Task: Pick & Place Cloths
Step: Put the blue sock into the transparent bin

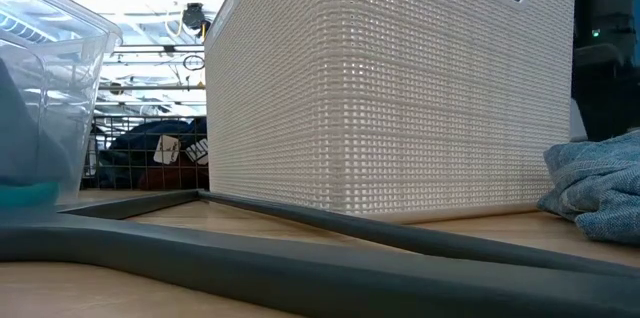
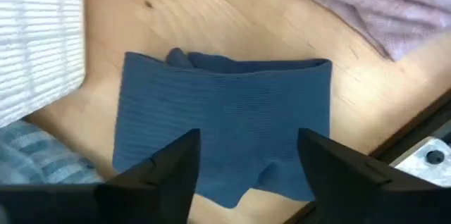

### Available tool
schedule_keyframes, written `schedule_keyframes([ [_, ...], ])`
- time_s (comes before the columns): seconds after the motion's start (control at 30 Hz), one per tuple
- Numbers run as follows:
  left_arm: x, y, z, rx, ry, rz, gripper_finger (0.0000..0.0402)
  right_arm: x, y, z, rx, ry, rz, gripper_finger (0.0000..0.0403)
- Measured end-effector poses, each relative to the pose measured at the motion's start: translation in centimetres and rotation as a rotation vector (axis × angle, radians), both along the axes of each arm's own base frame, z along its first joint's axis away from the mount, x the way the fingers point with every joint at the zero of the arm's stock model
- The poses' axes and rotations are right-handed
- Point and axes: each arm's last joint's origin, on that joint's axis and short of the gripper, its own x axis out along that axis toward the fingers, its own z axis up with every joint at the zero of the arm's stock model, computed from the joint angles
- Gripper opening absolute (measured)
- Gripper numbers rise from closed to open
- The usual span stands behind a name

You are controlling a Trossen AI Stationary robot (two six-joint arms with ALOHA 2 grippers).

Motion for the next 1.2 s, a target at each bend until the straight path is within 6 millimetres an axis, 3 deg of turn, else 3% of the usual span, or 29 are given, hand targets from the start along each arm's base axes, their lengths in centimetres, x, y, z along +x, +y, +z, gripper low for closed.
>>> schedule_keyframes([
  [0.27, 0.0, 0.0, 0.0, 0.000, 0.000, 0.000, 0.0136, 0.7, -0.2, -2.4, 0.021, 0.023, -0.051, 0.0276],
  [0.6, 0.0, 0.0, 0.0, -0.004, -0.001, -0.001, 0.0136, 0.9, -0.2, -5.1, 0.062, 0.138, -0.157, 0.0250],
  [1.2, 0.0, 0.0, 0.0, -0.026, -0.008, 0.001, 0.0136, 0.5, -0.1, -5.0, 0.062, 0.119, -0.183, 0.0028],
])
